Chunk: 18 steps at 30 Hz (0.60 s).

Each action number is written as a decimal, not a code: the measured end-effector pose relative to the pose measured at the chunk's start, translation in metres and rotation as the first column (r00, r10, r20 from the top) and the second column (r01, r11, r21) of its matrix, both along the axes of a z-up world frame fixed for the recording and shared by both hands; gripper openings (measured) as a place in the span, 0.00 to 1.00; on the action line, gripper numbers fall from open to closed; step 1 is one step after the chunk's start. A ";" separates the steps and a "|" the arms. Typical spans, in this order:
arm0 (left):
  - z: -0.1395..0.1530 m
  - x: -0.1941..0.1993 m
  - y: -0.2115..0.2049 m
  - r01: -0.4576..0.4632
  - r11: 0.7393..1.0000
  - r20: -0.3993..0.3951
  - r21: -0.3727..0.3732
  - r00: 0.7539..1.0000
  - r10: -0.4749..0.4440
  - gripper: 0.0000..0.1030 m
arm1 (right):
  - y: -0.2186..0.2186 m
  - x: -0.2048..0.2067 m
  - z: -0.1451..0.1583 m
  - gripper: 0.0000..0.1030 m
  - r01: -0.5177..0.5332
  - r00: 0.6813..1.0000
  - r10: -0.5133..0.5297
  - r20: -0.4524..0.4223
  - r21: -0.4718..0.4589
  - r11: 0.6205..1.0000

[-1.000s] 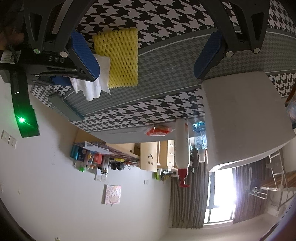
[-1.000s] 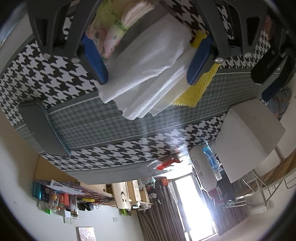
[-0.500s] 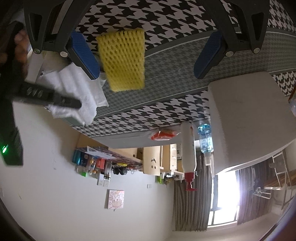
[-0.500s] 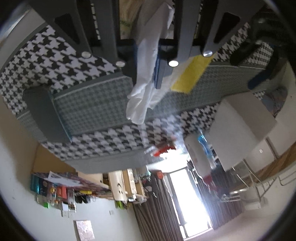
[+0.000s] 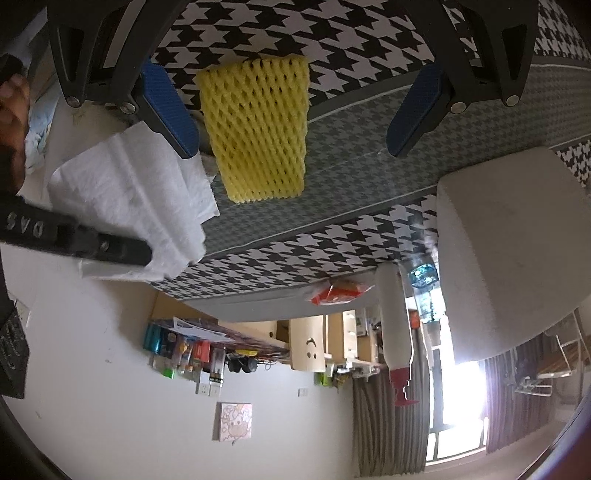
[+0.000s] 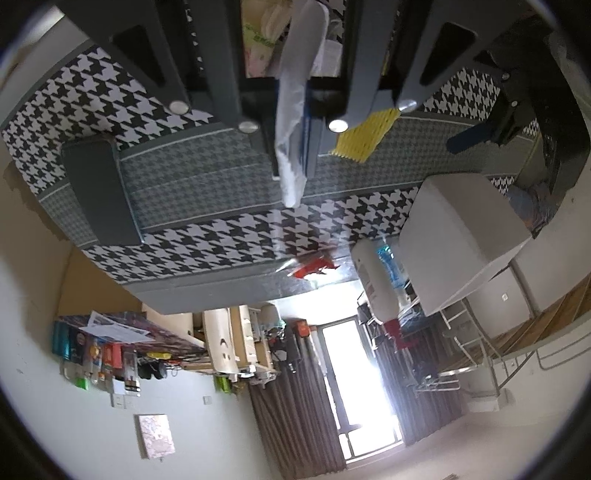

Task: Organize soft objects
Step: 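Close the right tool on the white tissues while the left tool closes on the yellow foam net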

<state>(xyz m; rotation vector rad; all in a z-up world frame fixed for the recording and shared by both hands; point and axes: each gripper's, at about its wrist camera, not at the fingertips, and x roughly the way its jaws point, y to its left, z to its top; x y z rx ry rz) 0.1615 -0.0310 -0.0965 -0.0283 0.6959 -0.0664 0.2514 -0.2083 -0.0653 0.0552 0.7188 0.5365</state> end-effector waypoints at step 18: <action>-0.028 0.022 -0.011 0.067 0.998 -0.175 -0.019 0.982 -0.069 0.53 | 0.007 0.002 -0.021 0.56 -0.026 0.998 0.023 -0.053 -0.056 0.998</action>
